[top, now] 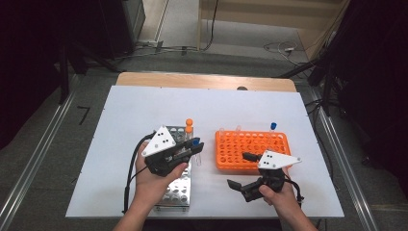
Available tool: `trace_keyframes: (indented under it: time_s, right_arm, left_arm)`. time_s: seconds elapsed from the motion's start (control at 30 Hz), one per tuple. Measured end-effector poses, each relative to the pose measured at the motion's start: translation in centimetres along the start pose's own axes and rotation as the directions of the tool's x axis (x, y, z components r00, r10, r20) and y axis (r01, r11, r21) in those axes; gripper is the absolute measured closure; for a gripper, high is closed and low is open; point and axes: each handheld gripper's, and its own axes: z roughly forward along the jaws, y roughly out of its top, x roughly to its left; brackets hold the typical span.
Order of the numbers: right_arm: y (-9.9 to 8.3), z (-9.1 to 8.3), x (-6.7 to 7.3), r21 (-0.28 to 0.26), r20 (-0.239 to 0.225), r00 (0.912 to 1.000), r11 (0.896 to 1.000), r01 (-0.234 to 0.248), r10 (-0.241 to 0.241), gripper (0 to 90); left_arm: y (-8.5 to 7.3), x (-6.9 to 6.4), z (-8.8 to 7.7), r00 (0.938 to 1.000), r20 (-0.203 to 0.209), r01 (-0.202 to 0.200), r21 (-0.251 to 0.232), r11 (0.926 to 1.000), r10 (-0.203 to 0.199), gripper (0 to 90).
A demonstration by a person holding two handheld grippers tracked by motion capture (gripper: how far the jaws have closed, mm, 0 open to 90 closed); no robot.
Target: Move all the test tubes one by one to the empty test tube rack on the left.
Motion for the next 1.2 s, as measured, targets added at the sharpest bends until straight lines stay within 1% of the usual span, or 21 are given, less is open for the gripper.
trace_keyframes:
  time_s: [0.13, 0.2, 0.3, 0.4, 0.43, 0.53, 0.57, 0.63, 0.7, 0.8, 0.93, 0.97, 1.2]
  right_arm:
    - [-0.5, -1.1, -0.7, -0.011, 0.006, 0.9999, 1.0, -0.014, 0.014, 0.0]
    - [-0.8, -1.6, -1.1, -0.012, 0.02, 0.9995, 1.0, -0.025, 0.025, 0.0]
    - [-1.4, -2.4, -1.6, -0.008, 0.05, 0.998, 0.999, -0.037, 0.037, 0.0]
    - [-1.9, -3.2, -2.1, -0.008, 0.062, 0.9965, 0.998, -0.056, 0.057, 0.0]
    - [-2.1, -3.5, -2.2, -0.008, 0.067, 0.9964, 0.999, -0.053, 0.053, 0.0]
    - [-2.6, -4.2, -2.6, -0.008, 0.083, 0.9942, 0.998, -0.067, 0.067, 0.0]
    - [-2.7, -4.3, -2.7, -0.012, 0.086, 0.9939, 0.998, -0.067, 0.068, 0.0]
    - [-2.9, -4.6, -3.1, -0.006, 0.104, 0.9927, 0.998, -0.061, 0.061, 0.0]
    - [-3.1, -4.7, -3.5, -0.013, 0.103, 0.9917, 0.997, -0.076, 0.077, 0.0]
    - [-3.4, -4.8, -4.1, -0.018, 0.105, 0.9905, 0.996, -0.088, 0.089, 0.0]
    - [-3.5, -4.9, -4.5, -0.025, 0.106, 0.9888, 0.994, -0.103, 0.105, 0.0]
    - [-3.6, -4.9, -4.6, -0.028, 0.107, 0.9886, 0.994, -0.104, 0.107, 0.0]
    - [-3.7, -5.1, -4.9, -0.031, 0.117, 0.9871, 0.994, -0.106, 0.109, 0.0]
  left_arm:
    - [0.5, 1.0, -0.4, 0.9997, -0.023, 0.005, -0.013, 0.9999, -0.005, 76.9]
    - [0.7, 1.5, -0.4, 0.9994, -0.034, 0.012, -0.022, 0.9997, -0.012, 76.9]
    - [1.0, 2.1, -0.5, 0.9985, -0.053, 0.01, -0.023, 0.9997, -0.011, 77.0]
    - [1.2, 2.8, -0.5, 0.9977, -0.067, 0.01, -0.02, 0.9997, -0.011, 76.9]
    - [1.3, 2.9, -0.5, 0.9973, -0.072, 0.012, -0.021, 0.9997, -0.013, 76.9]
    - [1.4, 3.5, -0.4, 0.9958, -0.09, 0.011, -0.019, 0.9998, -0.013, 77.0]
    - [1.4, 3.7, -0.4, 0.9954, -0.094, 0.017, -0.024, 0.9996, -0.019, 76.9]
    - [1.4, 4.1, -0.2, 0.9938, -0.109, 0.019, -0.022, 0.9996, -0.021, 76.9]
    - [1.3, 4.4, 0.1, 0.9933, -0.112, 0.026, -0.021, 0.9994, -0.028, 76.9]
    - [1.2, 4.7, 0.6, 0.9922, -0.122, 0.026, -0.016, 0.9995, -0.028, 76.9]
    - [0.7, 4.7, 1.3, 0.9902, -0.139, 0.016, -0.007, 0.9998, -0.017, 76.9]
    - [0.6, 4.7, 1.4, 0.9898, -0.142, 0.012, 0.002, 0.9999, -0.011, 76.9]
    - [-0.5, 4.8, 2.1, 0.9851, -0.172, 0.004, 0.019, 0.9998, 0.0, 76.9]
